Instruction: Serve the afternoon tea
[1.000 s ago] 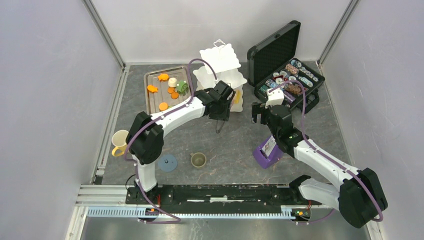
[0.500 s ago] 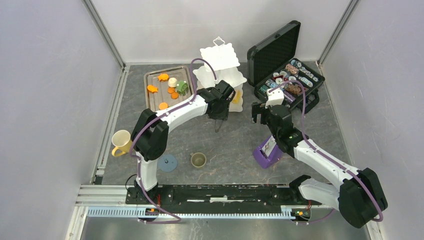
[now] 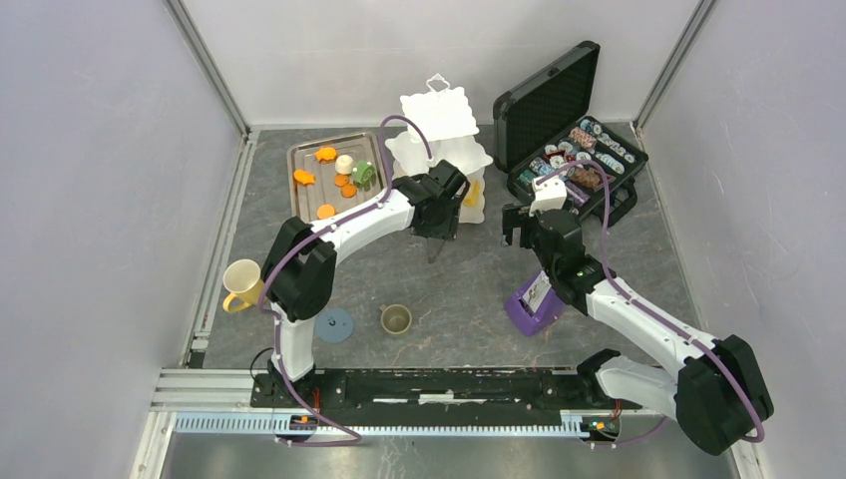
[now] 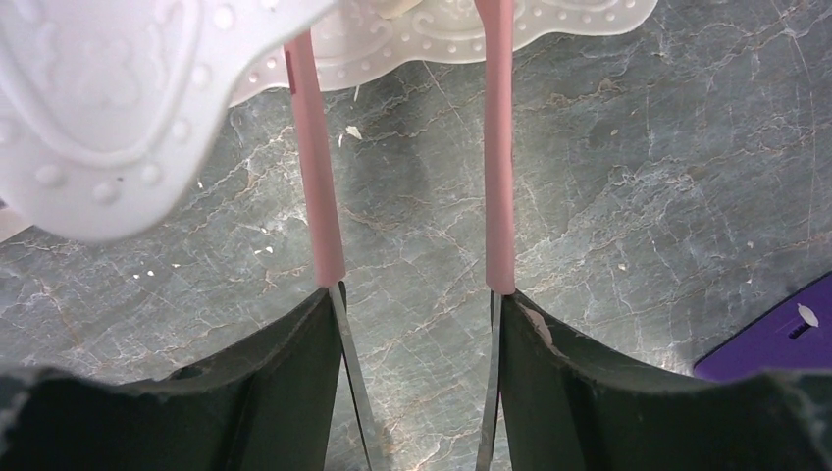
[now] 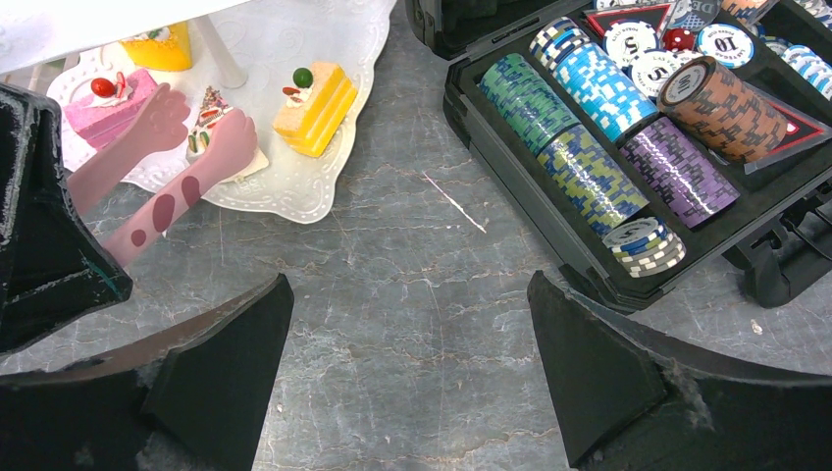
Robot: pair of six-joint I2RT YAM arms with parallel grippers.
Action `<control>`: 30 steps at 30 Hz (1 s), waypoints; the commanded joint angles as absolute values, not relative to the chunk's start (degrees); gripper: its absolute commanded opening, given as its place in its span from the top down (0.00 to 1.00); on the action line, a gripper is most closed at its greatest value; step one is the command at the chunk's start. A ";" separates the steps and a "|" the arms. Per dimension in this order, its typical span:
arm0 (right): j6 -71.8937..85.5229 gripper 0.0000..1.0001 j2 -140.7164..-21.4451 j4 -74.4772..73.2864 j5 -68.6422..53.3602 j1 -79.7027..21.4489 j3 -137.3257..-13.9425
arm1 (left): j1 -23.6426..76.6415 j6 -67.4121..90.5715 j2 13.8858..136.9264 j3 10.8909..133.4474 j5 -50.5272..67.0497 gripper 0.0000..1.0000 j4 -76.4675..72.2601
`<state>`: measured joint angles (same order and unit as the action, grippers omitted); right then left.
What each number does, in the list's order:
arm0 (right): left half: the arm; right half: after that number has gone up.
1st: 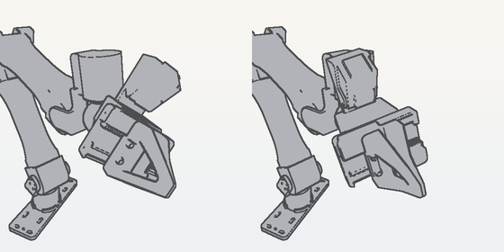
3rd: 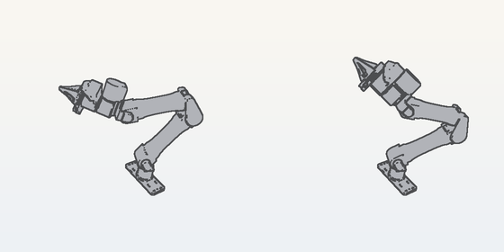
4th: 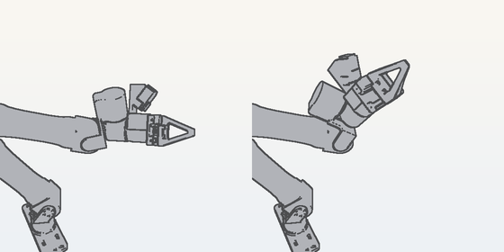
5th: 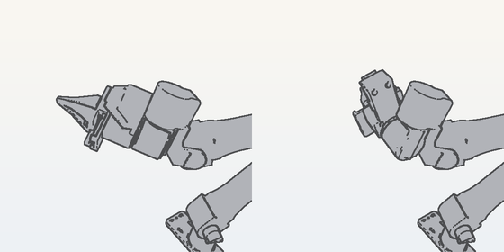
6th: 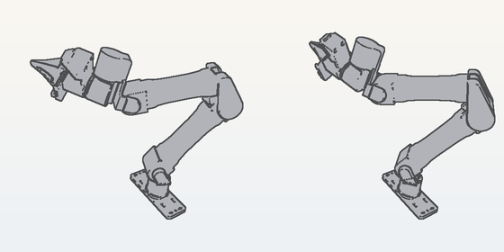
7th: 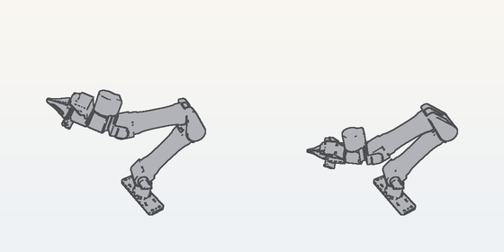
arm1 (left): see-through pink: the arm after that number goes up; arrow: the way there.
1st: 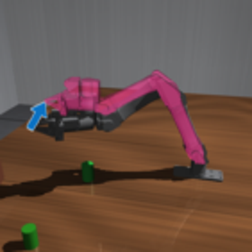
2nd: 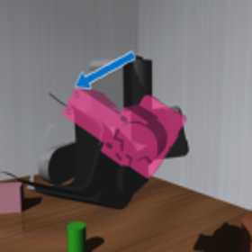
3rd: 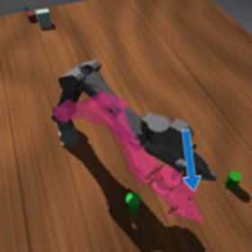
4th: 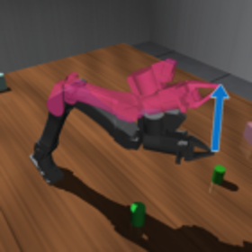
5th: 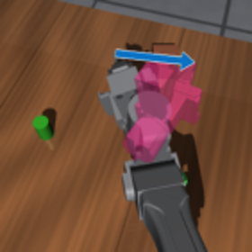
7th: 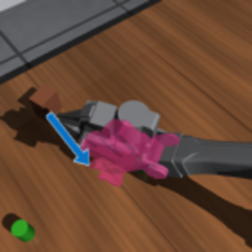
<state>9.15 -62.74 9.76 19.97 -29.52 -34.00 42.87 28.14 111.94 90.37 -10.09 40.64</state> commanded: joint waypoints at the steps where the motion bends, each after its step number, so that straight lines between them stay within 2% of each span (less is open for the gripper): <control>1: 9.09 0.02 -62.89 11.16 20.19 -29.70 -35.15 | 42.62 25.22 107.91 90.83 -11.87 0.37 40.45; 9: 9.18 0.02 -62.85 11.16 19.84 -29.71 -35.16 | 42.63 24.97 104.86 89.12 -10.57 0.38 40.44; 22: 9.22 0.02 -62.81 10.83 19.70 -29.71 -35.33 | 42.29 17.25 89.96 74.32 -5.79 0.39 38.94; 26: 9.23 0.02 -62.83 10.90 19.79 -29.71 -35.46 | 38.08 18.06 83.75 69.86 -4.17 0.39 40.60; 30: 9.21 0.02 -63.09 10.83 19.76 -29.81 -35.42 | 28.22 18.24 77.52 67.02 -0.41 0.38 40.75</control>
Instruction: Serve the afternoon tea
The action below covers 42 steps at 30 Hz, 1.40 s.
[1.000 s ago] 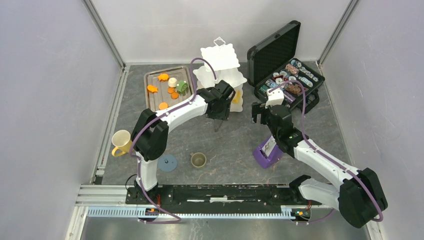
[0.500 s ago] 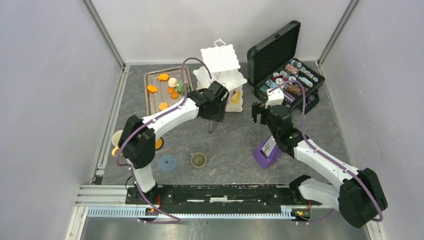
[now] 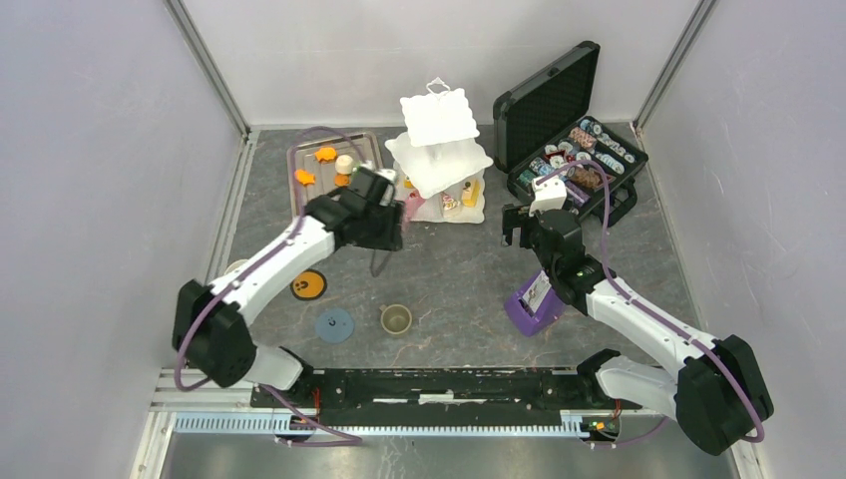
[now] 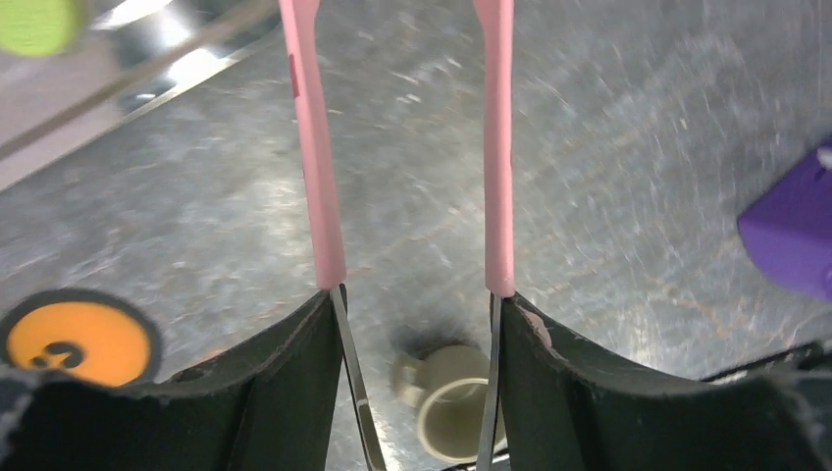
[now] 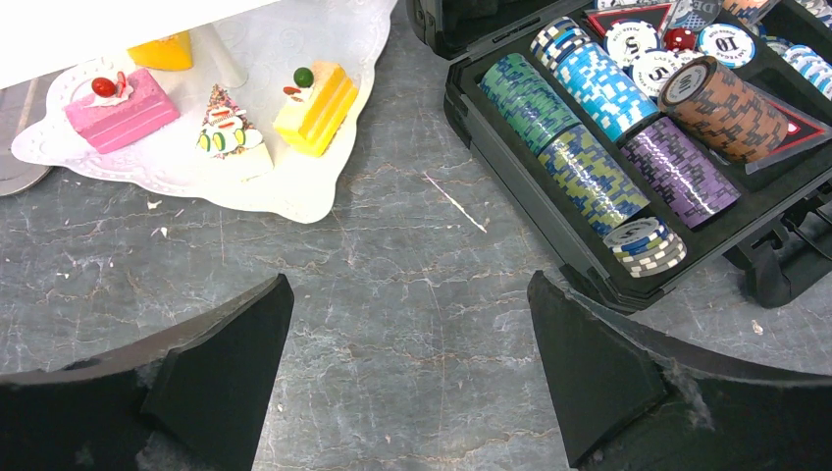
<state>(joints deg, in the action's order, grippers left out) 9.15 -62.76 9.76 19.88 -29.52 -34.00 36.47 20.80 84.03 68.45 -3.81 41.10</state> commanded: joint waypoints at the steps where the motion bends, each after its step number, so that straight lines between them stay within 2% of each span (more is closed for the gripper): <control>1: 9.23 0.02 -63.11 10.88 19.75 -29.78 -35.42 | 25.82 17.99 76.70 66.97 -0.18 0.38 40.78; 6: 9.20 0.02 -63.24 10.88 19.68 -29.75 -35.53 | 14.86 14.63 78.54 72.78 1.84 0.35 40.33; 11: 8.97 0.02 -62.93 10.74 19.69 -29.71 -35.51 | 7.45 14.24 86.63 80.82 7.53 0.35 39.28; 25: 8.87 0.02 -62.68 11.11 19.76 -29.74 -35.24 | 3.77 7.87 113.70 109.84 15.64 0.34 54.65; 42: 8.87 0.02 -63.68 11.29 19.29 -29.68 -35.26 | 4.96 3.16 120.59 109.86 12.82 0.36 54.67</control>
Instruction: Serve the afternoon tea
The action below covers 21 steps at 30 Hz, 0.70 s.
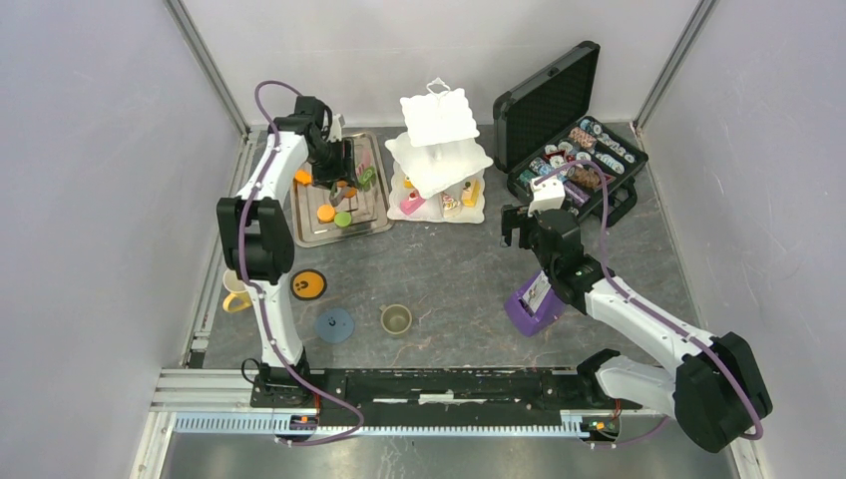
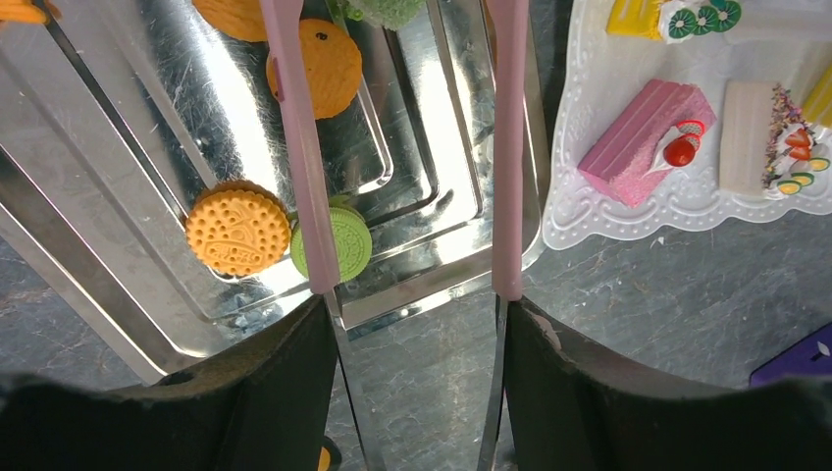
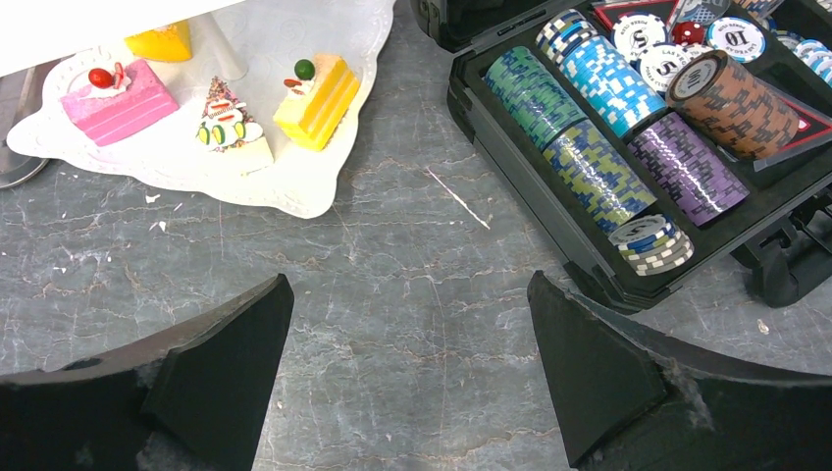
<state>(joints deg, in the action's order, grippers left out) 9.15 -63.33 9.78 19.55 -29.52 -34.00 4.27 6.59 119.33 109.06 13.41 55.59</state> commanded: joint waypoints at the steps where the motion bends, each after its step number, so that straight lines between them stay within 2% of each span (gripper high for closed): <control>1: 8.88 0.02 -63.68 11.34 19.40 -29.72 -35.25 | 5.16 3.16 120.88 109.93 12.50 0.36 54.67; 9: 8.95 0.02 -64.34 11.43 19.25 -29.73 -35.33 | 7.60 2.89 122.87 110.15 10.19 0.41 54.61; 21: 8.93 0.02 -63.99 11.34 19.49 -29.77 -35.33 | 7.73 4.32 121.15 109.54 6.33 0.74 54.54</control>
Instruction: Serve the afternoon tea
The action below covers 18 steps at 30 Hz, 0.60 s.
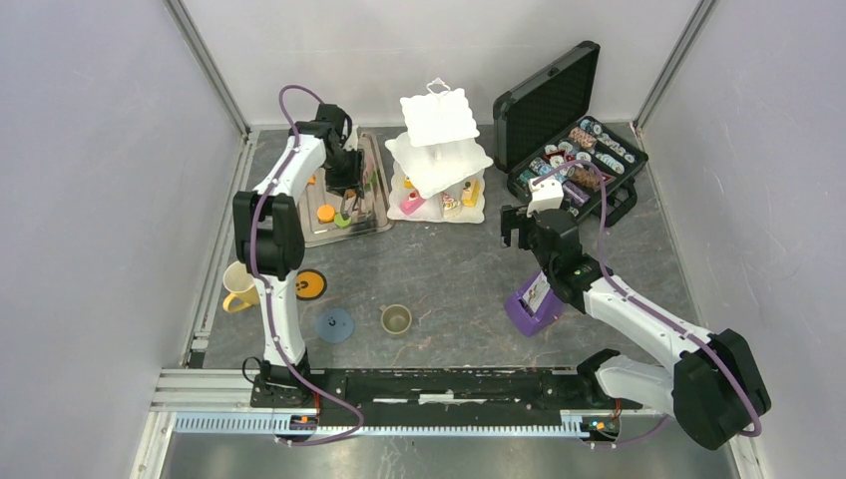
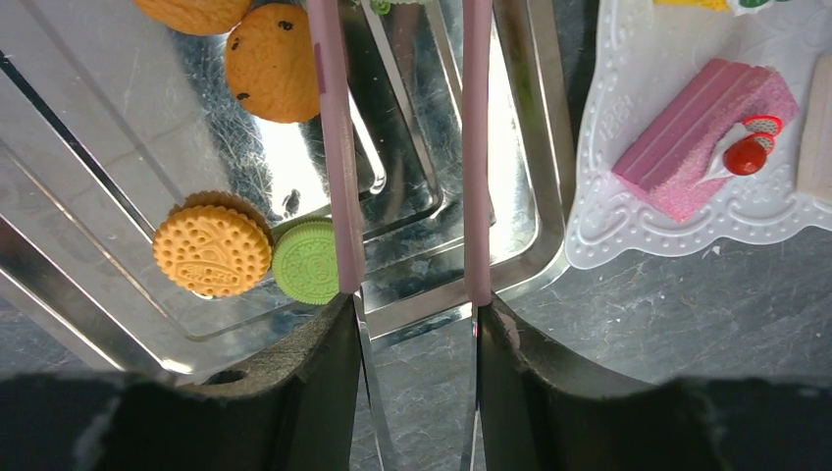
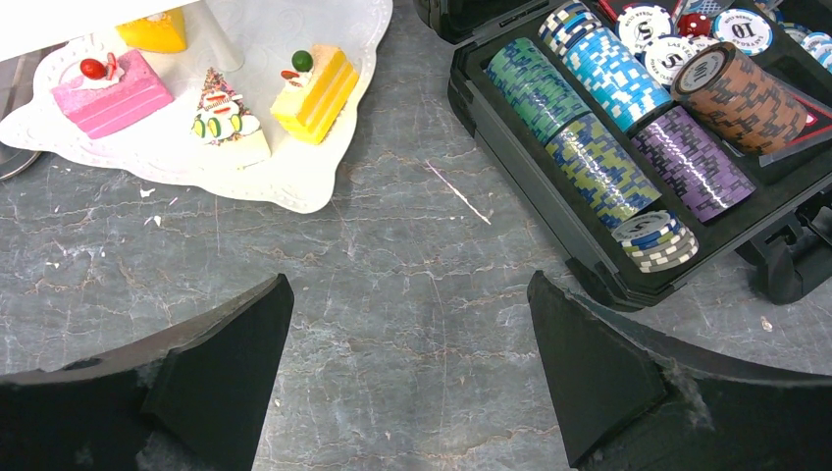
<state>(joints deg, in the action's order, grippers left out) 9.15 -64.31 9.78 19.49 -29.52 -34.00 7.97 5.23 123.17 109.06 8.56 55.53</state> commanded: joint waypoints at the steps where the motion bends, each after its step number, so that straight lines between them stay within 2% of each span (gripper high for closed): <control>1: 8.92 0.02 -63.97 11.33 19.49 -29.74 -35.34 | 7.73 4.67 120.48 109.28 5.96 0.75 54.50; 11: 8.99 0.02 -63.73 11.02 19.55 -29.75 -35.47 | 7.56 9.83 108.13 105.01 -5.97 0.81 55.70; 15: 9.11 0.02 -63.82 11.02 19.47 -29.79 -35.51 | 7.50 11.77 101.81 102.19 -0.69 0.81 55.69; 18: 9.11 0.02 -63.89 11.14 19.37 -29.72 -35.53 | 7.50 14.07 98.10 101.31 10.69 0.80 54.08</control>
<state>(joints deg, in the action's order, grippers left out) 9.15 -64.31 9.78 19.49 -29.52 -34.00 7.57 9.17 104.68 102.08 -0.62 56.10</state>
